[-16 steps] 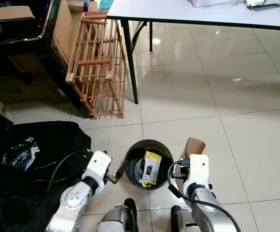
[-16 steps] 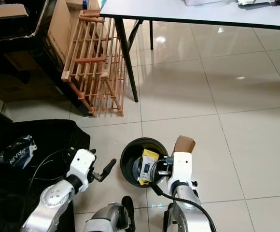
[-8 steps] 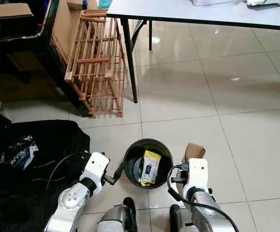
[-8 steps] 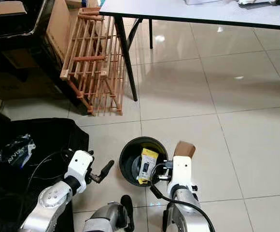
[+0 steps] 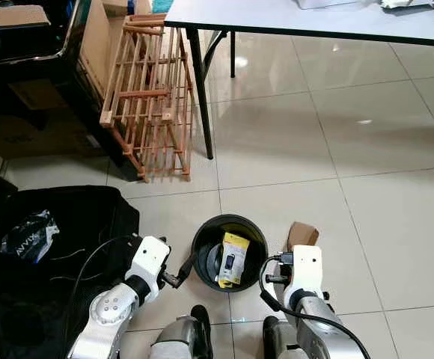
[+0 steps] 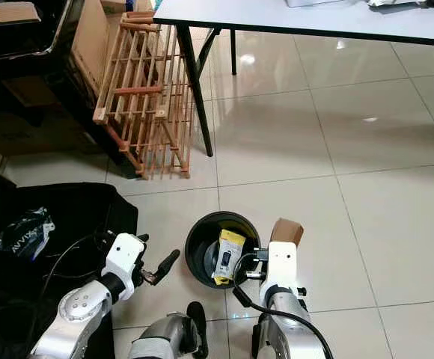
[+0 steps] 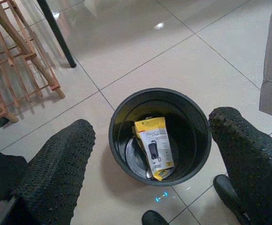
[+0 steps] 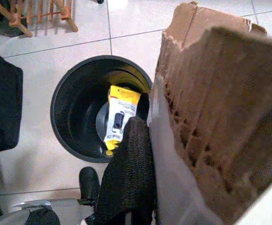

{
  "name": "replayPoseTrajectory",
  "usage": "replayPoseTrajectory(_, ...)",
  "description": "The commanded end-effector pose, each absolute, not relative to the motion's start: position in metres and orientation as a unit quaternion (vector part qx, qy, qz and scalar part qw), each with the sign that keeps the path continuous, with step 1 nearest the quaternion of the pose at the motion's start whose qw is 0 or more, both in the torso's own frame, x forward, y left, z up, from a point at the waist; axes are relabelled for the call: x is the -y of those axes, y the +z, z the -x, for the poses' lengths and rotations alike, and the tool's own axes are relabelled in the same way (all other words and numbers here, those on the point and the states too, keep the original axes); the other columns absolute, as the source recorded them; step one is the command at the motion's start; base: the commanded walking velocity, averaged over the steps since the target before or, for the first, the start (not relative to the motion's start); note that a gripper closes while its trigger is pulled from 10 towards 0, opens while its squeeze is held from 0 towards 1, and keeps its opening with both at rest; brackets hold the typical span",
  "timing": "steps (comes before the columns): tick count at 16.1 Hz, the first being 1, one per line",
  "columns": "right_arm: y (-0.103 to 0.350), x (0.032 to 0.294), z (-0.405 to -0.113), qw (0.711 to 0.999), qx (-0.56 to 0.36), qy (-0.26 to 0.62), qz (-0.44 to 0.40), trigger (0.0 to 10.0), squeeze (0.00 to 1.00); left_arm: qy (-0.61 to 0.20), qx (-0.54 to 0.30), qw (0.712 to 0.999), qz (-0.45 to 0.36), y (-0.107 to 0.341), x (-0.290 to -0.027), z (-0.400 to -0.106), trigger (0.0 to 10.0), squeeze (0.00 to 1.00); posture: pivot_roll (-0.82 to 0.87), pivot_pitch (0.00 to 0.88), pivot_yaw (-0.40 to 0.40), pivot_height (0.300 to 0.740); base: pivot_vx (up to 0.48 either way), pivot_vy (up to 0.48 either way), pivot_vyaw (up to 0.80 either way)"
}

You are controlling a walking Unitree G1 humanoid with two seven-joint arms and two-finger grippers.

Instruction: Picking trash to rubbish bin

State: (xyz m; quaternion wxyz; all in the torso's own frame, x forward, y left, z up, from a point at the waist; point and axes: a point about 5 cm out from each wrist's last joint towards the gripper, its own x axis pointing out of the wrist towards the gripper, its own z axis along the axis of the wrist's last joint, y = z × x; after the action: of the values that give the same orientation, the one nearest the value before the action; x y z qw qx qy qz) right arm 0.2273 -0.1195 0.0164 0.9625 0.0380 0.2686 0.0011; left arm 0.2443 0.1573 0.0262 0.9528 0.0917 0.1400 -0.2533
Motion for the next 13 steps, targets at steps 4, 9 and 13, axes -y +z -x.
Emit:
replayPoseTrajectory(4,0.009,0.121,-0.215,0.953,-0.3,-0.032,-0.035,10.0,0.0,-0.278,-0.147,0.946,-0.081,0.025,-0.156,-0.237,10.0,0.0,0.0,0.294,0.106,0.74,0.0,0.0,0.0)
replayPoseTrajectory(9,0.012,0.123,-0.206,0.949,-0.311,-0.05,-0.024,10.0,0.0,-0.264,-0.154,0.947,-0.098,0.023,-0.159,-0.243,10.0,0.0,-0.01,0.29,0.111,0.74,0.0,0.0,0.0)
replayPoseTrajectory(13,0.01,0.124,-0.205,0.947,-0.317,-0.046,-0.021,10.0,0.0,-0.335,-0.163,0.925,-0.072,0.022,-0.152,-0.232,10.0,0.0,-0.01,0.286,0.108,0.74,0.0,0.0,0.0)
